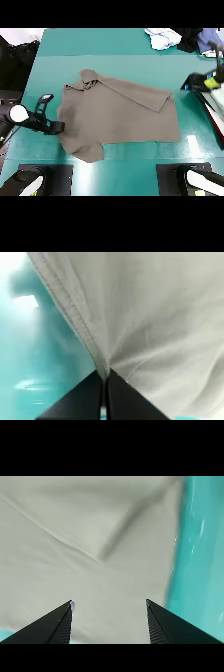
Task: Fold the shirts.
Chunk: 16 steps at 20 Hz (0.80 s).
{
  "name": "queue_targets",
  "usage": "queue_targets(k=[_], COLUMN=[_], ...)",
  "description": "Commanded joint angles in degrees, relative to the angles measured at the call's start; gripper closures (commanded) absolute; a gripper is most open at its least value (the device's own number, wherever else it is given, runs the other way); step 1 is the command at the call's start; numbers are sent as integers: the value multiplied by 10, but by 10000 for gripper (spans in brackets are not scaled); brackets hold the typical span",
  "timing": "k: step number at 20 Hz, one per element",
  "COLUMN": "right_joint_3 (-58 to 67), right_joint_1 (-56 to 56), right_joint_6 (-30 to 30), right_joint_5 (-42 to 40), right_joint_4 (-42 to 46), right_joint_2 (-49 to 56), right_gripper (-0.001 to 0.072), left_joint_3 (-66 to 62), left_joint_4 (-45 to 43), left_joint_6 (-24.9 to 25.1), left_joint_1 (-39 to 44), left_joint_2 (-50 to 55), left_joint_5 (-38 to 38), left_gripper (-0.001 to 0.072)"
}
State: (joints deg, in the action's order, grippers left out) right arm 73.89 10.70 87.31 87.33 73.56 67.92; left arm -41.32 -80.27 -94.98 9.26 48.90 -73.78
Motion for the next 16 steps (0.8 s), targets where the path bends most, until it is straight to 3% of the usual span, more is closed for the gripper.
queue_targets(k=[1, 8, 14, 16], right_joint_3=[-167, -411, -462, -462], right_joint_1=[50, 109, 108, 108], right_joint_6=[-11, -45, -64, -64], right_joint_5=[2, -57, -100, -110], right_joint_4=[0, 0, -2, -2], right_joint_2=[-62, -144, -117, -130], right_gripper=[200, 201, 206, 260], left_joint_3=[-49, -49, -49, -49], left_joint_4=[-31, -1, 0, 0], left_joint_6=[11, 11, 9, 9], left_joint_1=[0, 0, 0, 0], left_joint_2=[0, 0, 0, 0], left_joint_5=[-7, 11, 9, 9], left_gripper=[673, 673, 673, 673])
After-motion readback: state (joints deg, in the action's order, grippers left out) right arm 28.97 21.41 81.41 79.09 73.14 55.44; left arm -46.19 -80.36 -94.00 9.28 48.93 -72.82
